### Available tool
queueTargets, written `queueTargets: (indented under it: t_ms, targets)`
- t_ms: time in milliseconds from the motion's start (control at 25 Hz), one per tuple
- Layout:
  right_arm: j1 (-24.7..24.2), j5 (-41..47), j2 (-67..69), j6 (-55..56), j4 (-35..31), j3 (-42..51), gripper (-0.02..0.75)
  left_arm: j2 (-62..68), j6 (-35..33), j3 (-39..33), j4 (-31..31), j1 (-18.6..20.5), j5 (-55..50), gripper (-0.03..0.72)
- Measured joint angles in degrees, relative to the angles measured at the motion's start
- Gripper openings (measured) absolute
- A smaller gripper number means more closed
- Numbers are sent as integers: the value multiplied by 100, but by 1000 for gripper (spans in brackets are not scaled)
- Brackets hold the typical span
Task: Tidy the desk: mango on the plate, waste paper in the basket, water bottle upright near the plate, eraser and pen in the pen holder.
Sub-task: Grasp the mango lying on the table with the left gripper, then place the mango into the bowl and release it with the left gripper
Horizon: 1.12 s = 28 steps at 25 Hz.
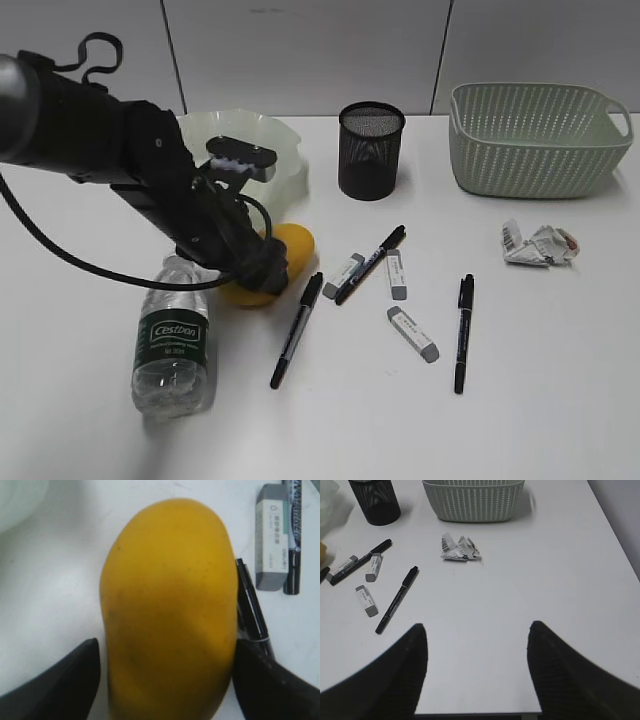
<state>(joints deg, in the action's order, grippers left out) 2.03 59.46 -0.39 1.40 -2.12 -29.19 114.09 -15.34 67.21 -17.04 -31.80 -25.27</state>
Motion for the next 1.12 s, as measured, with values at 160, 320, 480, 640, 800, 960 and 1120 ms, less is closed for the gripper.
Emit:
queueTargets:
  t_ms: [160, 320, 480, 640, 800, 960, 1120]
  targets:
    - [0, 0, 0, 0, 0, 0, 501, 34, 0, 0, 0, 0, -51, 534]
    - [0, 0, 0, 0, 0, 0, 501, -104, 0, 0, -80, 0, -173, 535]
    - [0, 0, 0, 0, 0, 0, 501, -704, 0, -5, -270, 0, 103, 535]
    - [0, 0, 0, 0, 0, 0, 501, -1309, 0, -5, -202, 0, 1196, 535]
    - [0, 0, 0, 0, 0, 0, 501, -1229, 0, 1, 193, 210, 2262, 535]
    - [0, 0, 0, 0, 0, 0, 501, -574, 0, 7, 222, 516, 2662, 535]
    - [0, 0, 0, 0, 0, 0, 501, 68, 0, 149, 288, 698, 2417, 535]
